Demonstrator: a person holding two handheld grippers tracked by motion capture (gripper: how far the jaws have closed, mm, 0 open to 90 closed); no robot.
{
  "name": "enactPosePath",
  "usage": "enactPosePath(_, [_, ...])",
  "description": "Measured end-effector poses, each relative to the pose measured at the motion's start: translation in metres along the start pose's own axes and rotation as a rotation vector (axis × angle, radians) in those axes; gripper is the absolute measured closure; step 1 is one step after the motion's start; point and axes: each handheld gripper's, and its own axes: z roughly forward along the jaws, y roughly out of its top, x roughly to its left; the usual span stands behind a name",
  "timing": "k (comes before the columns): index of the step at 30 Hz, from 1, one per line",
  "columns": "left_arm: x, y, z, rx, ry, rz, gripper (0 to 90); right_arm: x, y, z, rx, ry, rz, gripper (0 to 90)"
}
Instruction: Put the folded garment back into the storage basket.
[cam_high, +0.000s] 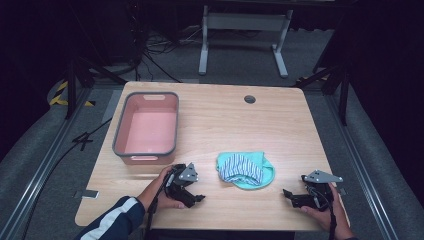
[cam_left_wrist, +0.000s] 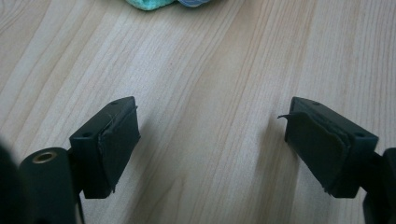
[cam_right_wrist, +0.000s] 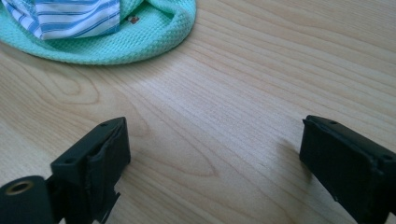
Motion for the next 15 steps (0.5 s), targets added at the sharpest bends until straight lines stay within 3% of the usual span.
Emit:
enactPosePath(2, [0.001,0.003,-0.002,0.002,0.027,0.009,26.6,0.0,0.0,-0.002,0.0,0.014,0.002,17.9])
enactPosePath(4, [0.006,0.006,-0.005,-0.017,0.066,-0.025,27.3,0.0,0.0,-0.004,-0.013,0.021,0.013,25.5])
enactPosePath(8, [0.013,0.014,-0.006,-0.04,0.09,-0.037,28.2,0.002,0.004,-0.007,-0.038,0.046,0.008,29.2])
enactPosePath(15, [0.02,0.036,-0.001,-0.081,0.12,-0.05,32.9,0.01,0.028,-0.005,-0.075,0.076,-0.023,35.8])
